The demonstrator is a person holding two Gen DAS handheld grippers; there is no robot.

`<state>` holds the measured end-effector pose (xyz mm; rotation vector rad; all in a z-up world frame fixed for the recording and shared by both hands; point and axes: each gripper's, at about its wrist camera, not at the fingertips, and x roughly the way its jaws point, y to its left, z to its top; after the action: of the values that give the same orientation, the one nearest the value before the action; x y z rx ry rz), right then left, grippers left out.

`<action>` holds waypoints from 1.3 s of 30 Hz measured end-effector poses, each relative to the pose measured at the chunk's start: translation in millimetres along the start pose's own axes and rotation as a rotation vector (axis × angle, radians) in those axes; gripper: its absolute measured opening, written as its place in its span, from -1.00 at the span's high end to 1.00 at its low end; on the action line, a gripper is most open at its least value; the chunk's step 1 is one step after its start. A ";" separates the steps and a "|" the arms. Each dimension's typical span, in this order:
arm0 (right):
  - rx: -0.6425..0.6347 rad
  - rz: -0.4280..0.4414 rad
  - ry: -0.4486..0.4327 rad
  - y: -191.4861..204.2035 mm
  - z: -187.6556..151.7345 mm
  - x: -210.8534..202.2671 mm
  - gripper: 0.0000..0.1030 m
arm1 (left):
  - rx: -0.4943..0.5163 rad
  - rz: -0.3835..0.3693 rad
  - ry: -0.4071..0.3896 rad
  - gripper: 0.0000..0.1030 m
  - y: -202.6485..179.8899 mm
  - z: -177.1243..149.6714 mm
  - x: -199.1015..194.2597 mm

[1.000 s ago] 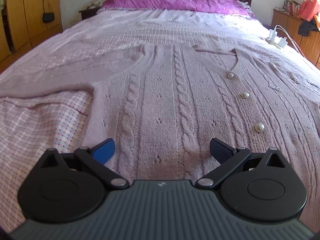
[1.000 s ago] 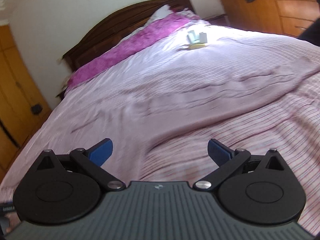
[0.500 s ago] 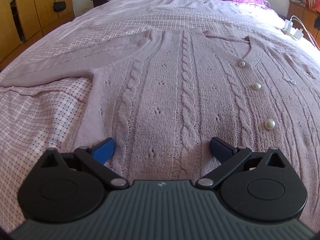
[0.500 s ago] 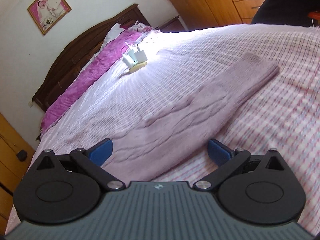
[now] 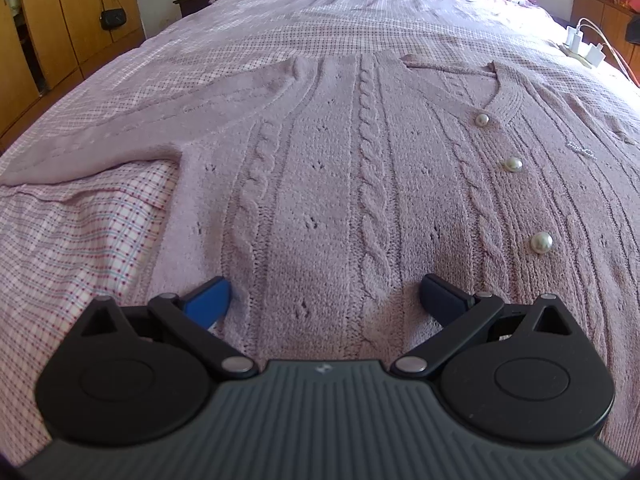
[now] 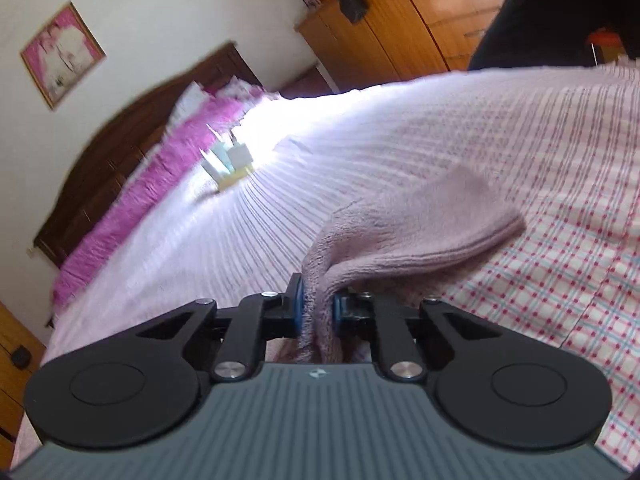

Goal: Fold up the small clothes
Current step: 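Lift the sleeve with the right gripper and fold it across the cardigan body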

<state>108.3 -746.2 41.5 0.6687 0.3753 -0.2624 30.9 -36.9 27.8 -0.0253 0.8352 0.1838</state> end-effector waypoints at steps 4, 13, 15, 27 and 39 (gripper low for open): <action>-0.038 0.019 -0.067 17.7 15.3 -28.1 0.72 | 0.030 -0.003 -0.030 -1.00 0.0 3.5 -7.6; -0.157 0.126 -0.111 105.3 20.9 -79.6 0.72 | 0.061 -0.032 -0.099 -1.00 8.1 21.8 -26.6; -0.194 0.145 -0.116 134.2 14.6 -88.1 0.73 | 0.051 -0.026 -0.107 -1.00 13.6 26.1 -29.5; -0.366 0.322 -0.075 323.1 -56.6 -111.7 0.73 | 0.025 0.037 -0.188 -1.00 74.1 37.7 -54.8; -0.519 0.454 0.094 482.2 -210.5 -92.6 0.73 | -0.034 0.083 -0.229 -1.00 128.6 38.1 -63.3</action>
<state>142.1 -235.4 194.1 0.2403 0.3520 0.2948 -4.8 83.6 106.6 -0.0018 0.6052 0.2736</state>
